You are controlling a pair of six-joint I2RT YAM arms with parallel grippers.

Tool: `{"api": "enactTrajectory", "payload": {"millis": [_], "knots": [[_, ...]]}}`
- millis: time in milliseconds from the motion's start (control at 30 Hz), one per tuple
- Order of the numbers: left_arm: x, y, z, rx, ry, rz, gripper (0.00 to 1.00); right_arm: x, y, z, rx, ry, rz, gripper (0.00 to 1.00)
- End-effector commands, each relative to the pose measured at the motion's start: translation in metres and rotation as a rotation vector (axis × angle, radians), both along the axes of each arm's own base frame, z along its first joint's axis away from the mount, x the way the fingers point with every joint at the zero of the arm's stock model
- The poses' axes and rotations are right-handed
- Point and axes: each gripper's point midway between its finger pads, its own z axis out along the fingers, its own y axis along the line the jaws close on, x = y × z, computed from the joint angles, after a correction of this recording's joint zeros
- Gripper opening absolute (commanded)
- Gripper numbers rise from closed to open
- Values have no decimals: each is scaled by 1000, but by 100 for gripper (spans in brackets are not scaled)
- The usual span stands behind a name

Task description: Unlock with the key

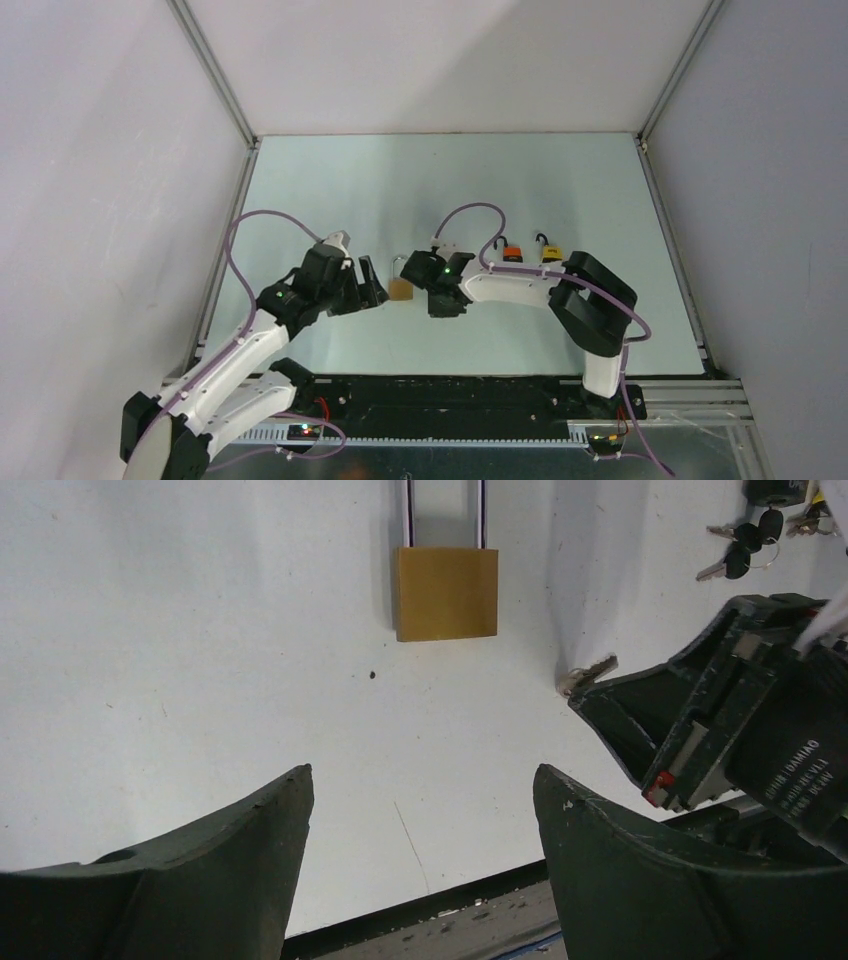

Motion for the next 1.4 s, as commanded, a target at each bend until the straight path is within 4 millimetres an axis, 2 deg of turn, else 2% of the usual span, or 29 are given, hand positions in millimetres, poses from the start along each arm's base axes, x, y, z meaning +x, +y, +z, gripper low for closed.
{"api": "enactTrajectory", "payload": {"millis": [0,100,133,167,267,300,333,367,533,633,733,867,967,1200,1367], "knots": [[17,-12,24,-50,-64,-13,85,10,-8,5,0,-67,57,5],[20,-18,25,-72,-55,-15,85,17,-2,21,53,-129,104,2],[21,-21,25,-85,-48,-17,85,16,-4,21,58,-136,113,2],[22,-23,26,-94,-46,-17,85,19,0,31,92,-167,127,1],[26,-33,26,-137,-31,-17,85,21,-5,37,128,-202,135,0],[29,-36,28,-152,-37,-17,85,24,-1,47,165,-231,144,0],[29,-39,27,-169,-23,-17,85,22,-6,44,168,-230,149,0],[31,-42,30,-187,-33,-18,85,25,-1,56,211,-266,163,0],[38,-58,39,-271,-19,-23,85,23,0,85,343,-381,251,0],[43,-70,49,-321,-21,-47,85,20,2,100,425,-467,324,0],[47,-80,62,-366,-43,-76,84,17,7,128,524,-558,391,0],[50,-93,89,-447,-123,-147,82,16,6,150,602,-621,435,0],[49,-99,102,-497,-173,-181,81,16,5,159,650,-630,444,0],[43,-109,99,-543,-106,-205,78,18,5,180,706,-675,454,0],[43,-116,108,-589,-81,-198,79,21,4,189,721,-708,477,0]]}}
